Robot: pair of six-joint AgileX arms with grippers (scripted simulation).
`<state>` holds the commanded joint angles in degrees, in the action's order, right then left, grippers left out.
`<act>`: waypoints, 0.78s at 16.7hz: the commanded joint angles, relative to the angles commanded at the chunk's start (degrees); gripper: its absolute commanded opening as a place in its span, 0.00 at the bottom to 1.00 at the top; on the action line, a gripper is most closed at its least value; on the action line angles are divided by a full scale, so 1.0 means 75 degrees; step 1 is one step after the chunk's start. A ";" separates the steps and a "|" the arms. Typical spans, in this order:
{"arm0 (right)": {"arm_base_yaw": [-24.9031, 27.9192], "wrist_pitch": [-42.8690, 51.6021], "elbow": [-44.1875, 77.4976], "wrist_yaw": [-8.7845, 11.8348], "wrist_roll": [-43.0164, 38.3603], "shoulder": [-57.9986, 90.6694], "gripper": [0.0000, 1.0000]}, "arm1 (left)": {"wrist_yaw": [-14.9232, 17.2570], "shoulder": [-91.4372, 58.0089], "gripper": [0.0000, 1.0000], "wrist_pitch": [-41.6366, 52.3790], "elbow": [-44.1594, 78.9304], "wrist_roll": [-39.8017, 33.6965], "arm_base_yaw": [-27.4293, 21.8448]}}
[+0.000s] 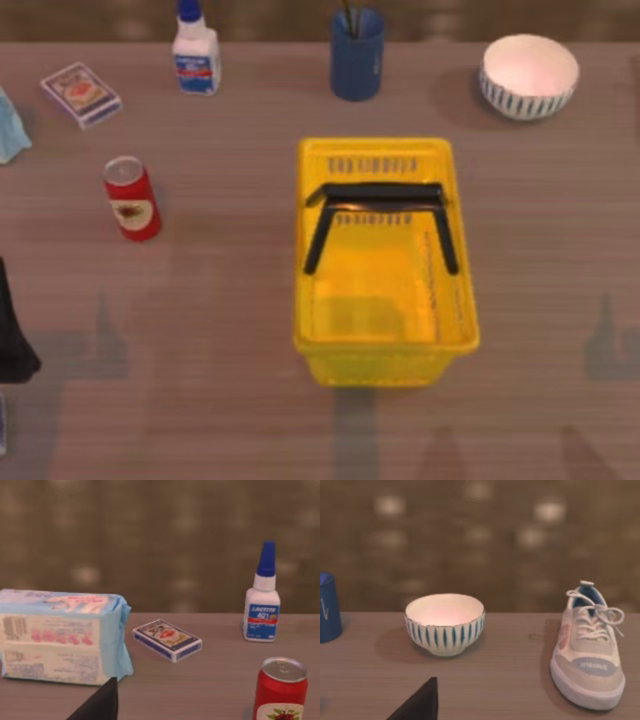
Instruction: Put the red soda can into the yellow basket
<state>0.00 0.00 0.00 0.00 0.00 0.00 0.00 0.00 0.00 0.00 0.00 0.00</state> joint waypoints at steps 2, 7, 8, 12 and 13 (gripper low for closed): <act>0.0000 0.0000 0.0000 0.0000 0.0000 0.0000 1.00 | 0.0000 0.0000 1.00 0.0000 0.0000 0.0000 0.0000; 0.0000 0.0000 0.0000 0.0000 0.0000 0.0000 1.00 | 0.0201 -0.1115 1.00 0.0726 0.0922 0.0402 -0.0218; 0.0000 0.0000 0.0000 0.0000 0.0000 0.0000 1.00 | 0.0253 -0.1546 1.00 0.0998 0.1289 0.0556 -0.0284; 0.0000 0.0000 0.0000 0.0000 0.0000 0.0000 1.00 | 0.0433 -0.3807 1.00 0.2428 0.3291 0.1323 -0.0561; 0.0000 0.0000 0.0000 0.0000 0.0000 0.0000 1.00 | 0.0466 -0.4470 1.00 0.2846 0.3897 0.1539 -0.0629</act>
<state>0.00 0.00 0.00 0.00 0.00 0.00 3.49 -33.53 21.35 29.23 11.54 -4.72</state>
